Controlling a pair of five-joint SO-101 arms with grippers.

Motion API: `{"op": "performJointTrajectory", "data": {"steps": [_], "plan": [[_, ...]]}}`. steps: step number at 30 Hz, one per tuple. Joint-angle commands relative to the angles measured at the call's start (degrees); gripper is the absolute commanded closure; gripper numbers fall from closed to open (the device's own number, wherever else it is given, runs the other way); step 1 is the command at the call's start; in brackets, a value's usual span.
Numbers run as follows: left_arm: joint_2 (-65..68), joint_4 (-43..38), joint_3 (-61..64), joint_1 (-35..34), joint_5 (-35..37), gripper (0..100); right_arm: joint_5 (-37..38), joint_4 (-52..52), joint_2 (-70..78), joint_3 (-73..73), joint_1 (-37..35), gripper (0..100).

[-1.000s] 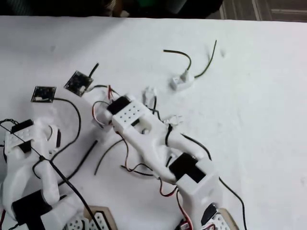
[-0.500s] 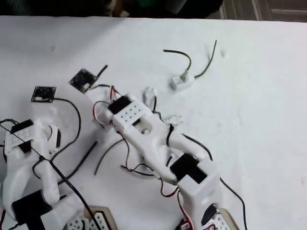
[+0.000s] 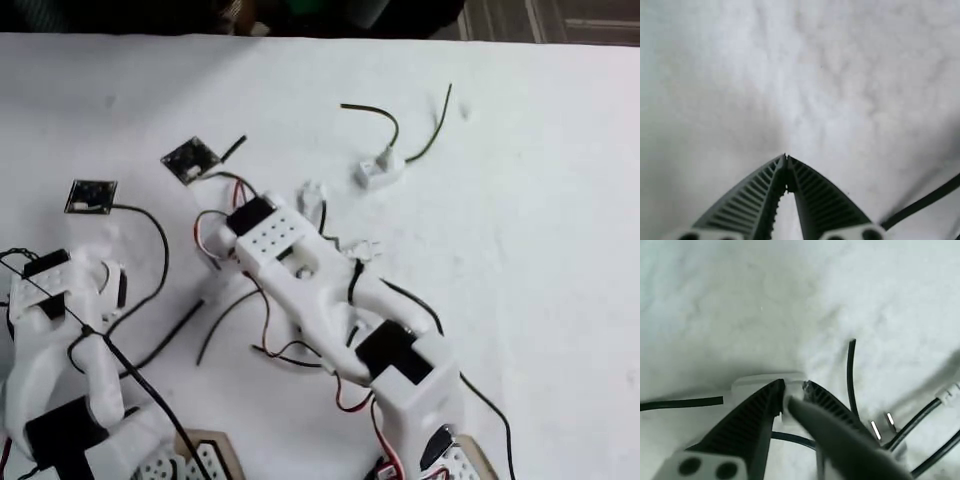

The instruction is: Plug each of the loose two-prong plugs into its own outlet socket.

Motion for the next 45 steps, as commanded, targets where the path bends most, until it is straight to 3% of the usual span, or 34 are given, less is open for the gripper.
{"op": "performJointTrajectory", "data": {"steps": [1,15,21,32,41,45], "plan": [[-2.59,-0.35,-0.26,0.48,0.44,98,-1.41,2.95,-0.13,0.44,0.57,98.0],[-2.59,-0.35,-0.26,0.48,0.44,98,-1.58,12.53,-0.13,1.58,-3.30,98.0],[-2.59,-0.35,-0.26,0.48,0.44,98,-1.76,5.58,-1.98,8.97,-6.55,98.0],[-2.59,-0.35,-0.26,0.48,0.44,98,-5.10,-21.85,-16.31,34.90,-6.64,98.1],[-2.59,-0.44,-0.26,0.40,0.44,98,-5.80,-23.34,-20.97,42.64,-6.55,98.1],[-2.59,-0.44,-0.26,0.40,0.44,98,-12.22,-22.64,-22.99,44.75,-6.64,98.1]]}}
